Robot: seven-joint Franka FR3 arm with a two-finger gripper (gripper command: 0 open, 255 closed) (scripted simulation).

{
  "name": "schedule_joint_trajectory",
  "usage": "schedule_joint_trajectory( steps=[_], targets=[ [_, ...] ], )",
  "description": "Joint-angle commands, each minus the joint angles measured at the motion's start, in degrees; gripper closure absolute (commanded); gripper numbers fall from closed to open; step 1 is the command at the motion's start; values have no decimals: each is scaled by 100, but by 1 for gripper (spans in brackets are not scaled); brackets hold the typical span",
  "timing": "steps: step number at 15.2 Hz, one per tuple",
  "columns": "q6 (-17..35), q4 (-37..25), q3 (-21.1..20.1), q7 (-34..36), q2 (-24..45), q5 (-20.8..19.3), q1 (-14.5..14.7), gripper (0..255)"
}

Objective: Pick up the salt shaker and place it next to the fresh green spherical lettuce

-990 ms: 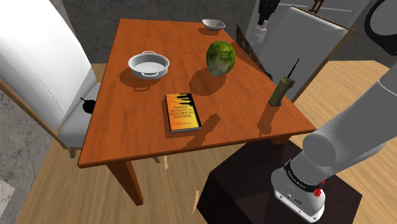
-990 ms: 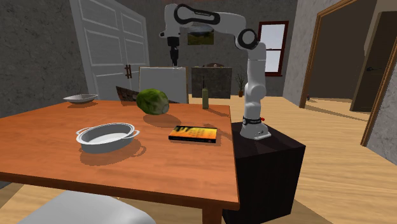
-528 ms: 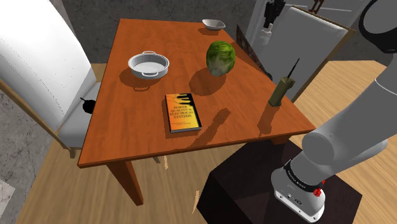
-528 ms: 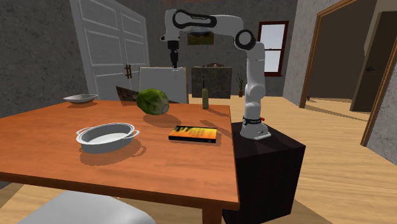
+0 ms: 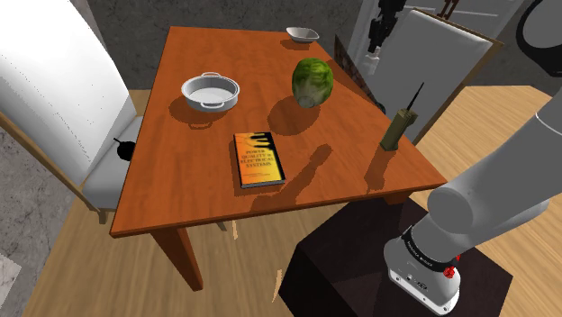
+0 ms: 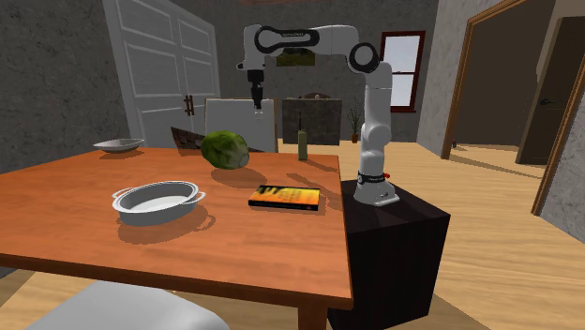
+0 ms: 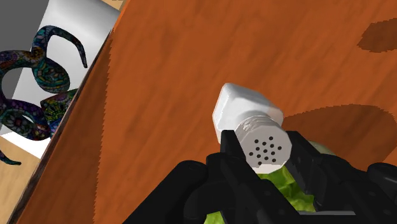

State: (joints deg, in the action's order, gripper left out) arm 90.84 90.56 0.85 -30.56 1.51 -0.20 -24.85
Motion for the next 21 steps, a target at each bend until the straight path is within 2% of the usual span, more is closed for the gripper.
schedule_joint_trajectory(
  steps=[1,21],
  targets=[
    [167,201,-1,2,-37,-1,1,255],
    [1718,1774,-1,8,-59,-2,1,255]
  ],
)
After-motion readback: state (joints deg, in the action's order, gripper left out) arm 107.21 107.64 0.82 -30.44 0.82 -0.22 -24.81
